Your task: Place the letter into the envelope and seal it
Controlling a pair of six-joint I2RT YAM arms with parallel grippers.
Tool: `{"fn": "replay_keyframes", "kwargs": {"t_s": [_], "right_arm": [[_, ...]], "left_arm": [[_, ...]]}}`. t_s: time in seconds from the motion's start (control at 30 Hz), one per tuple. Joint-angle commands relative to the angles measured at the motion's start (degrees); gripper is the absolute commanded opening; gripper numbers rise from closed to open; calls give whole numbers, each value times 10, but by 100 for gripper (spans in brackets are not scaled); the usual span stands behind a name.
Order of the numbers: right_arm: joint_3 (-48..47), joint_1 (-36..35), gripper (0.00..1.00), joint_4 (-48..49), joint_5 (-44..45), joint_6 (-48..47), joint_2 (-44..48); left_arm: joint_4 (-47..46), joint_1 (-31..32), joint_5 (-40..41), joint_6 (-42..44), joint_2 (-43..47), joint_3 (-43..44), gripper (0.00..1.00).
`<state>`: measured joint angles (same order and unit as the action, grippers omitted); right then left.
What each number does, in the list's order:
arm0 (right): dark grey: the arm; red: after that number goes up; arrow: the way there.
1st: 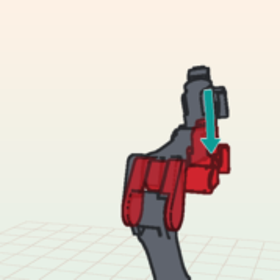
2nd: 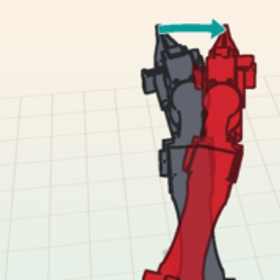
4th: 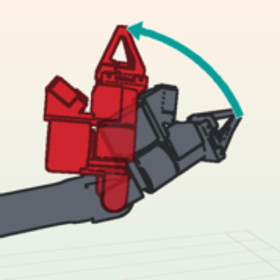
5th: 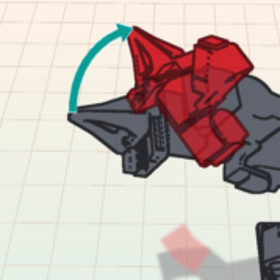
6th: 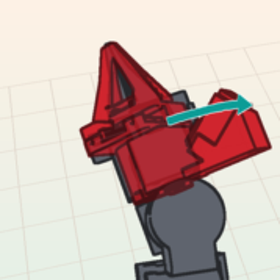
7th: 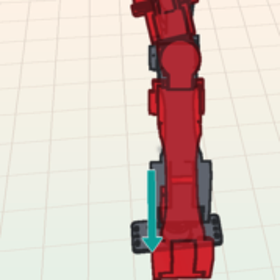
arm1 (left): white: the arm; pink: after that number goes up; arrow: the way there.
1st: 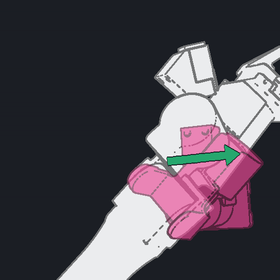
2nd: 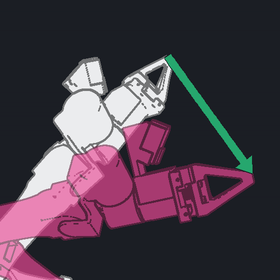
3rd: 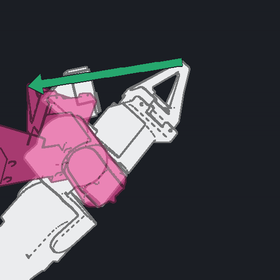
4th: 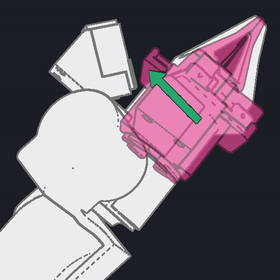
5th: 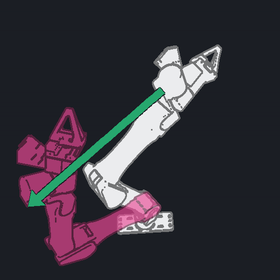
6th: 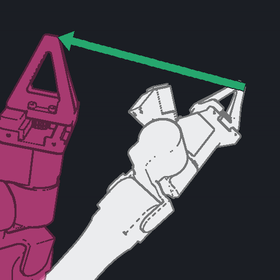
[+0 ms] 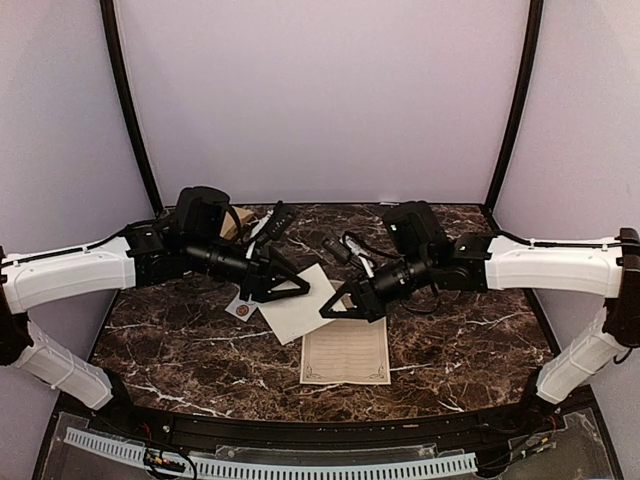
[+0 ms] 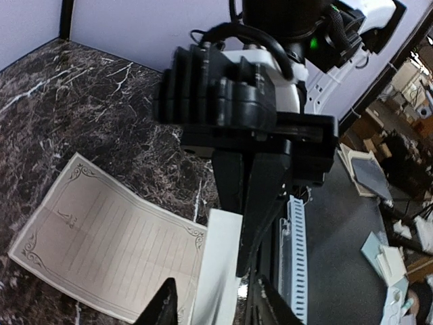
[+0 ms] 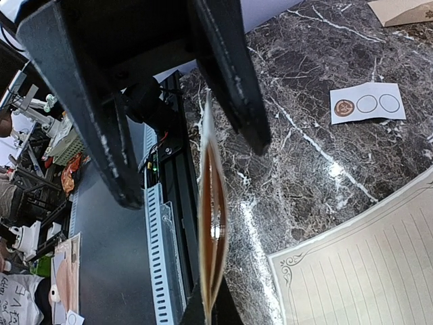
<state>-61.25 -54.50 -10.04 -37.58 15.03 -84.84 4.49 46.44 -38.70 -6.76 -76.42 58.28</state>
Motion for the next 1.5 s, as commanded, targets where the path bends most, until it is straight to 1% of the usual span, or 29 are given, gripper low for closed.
{"fn": "replay_keyframes", "kwargs": {"t_s": [0.0, 0.03, 0.07, 0.13, 0.17, 0.2, 0.23, 0.27, 0.3, 0.33, 0.37, 0.4, 0.43, 0.47, 0.5, 0.53, 0.57, 0.67, 0.73, 0.83, 0.93, 1.13, 1.3, 1.47], "right_arm": [[-19, -5, 0, -5, -13, -17, -6], [-21, -5, 0, -7, -11, -19, -5], [-22, -5, 0, -10, -5, -22, -4], [-21, -4, 0, -8, 19, -21, 5], [-15, -3, 0, 3, 40, -15, 13], [-8, 0, 8, 17, 47, -8, 23], [3, 4, 20, 34, 56, 0, 34], [14, 9, 33, 56, 61, 11, 46], [31, 14, 49, 83, 66, 27, 60], [49, 17, 62, 118, 79, 44, 72], [69, 18, 71, 157, 104, 64, 87], [93, 19, 79, 197, 126, 91, 100], [117, 19, 83, 247, 140, 117, 110], [144, 19, 88, 296, 148, 145, 118], [164, 19, 90, 360, 152, 176, 123], [178, 18, 92, 397, 155, 194, 125], [188, 15, 92, 423, 160, 211, 122], [197, 0, 93, 477, 184, 237, 107], [200, -10, 93, 518, 186, 253, 91], [195, -18, 90, 567, 174, 277, 62], [179, -27, 82, 599, 170, 290, 36], [150, -34, 59, 632, 163, 298, 1], [135, -36, 40, 644, 161, 299, -6], [131, -36, 19, 661, 157, 305, -13]], "left_arm": [[14, 3, -16, 14, -5, 16, 23], [9, 3, -15, 13, -4, 14, 18], [7, 4, -14, 11, -3, 13, 9], [-2, 4, -11, 6, 2, 10, 1], [-11, 4, -9, 3, 7, 5, 0], [-19, 4, -1, -6, 10, 1, 0], [-45, 4, 3, -15, 17, -10, 0], [-61, 4, 12, -35, 22, -18, 0], [-99, 4, 17, -49, 32, -34, 0], [-120, 4, 30, -83, 36, -43, 0], [-171, 4, 38, -101, 45, -60, 0], [-195, 4, 54, -139, 49, -68, 0], [-247, 4, 61, -156, 54, -82, 0], [-273, 3, 76, -190, 55, -88, 0], [-318, 4, 83, -205, 57, -99, 0], [-341, 3, 101, -234, 58, -104, 0], [-385, 4, 116, -260, 60, -116, 0], [-492, 4, 136, -311, 62, -146, 0], [-541, 4, 142, -343, 62, -161, 0], [-557, 4, 146, -366, 61, -165, 0], [-566, 4, 151, -374, 63, -173, 0], [-580, 4, 152, -383, 68, -185, 0], [-583, 3, 154, -384, 70, -190, 0], [-584, 4, 156, -385, 68, -190, 0]]}}
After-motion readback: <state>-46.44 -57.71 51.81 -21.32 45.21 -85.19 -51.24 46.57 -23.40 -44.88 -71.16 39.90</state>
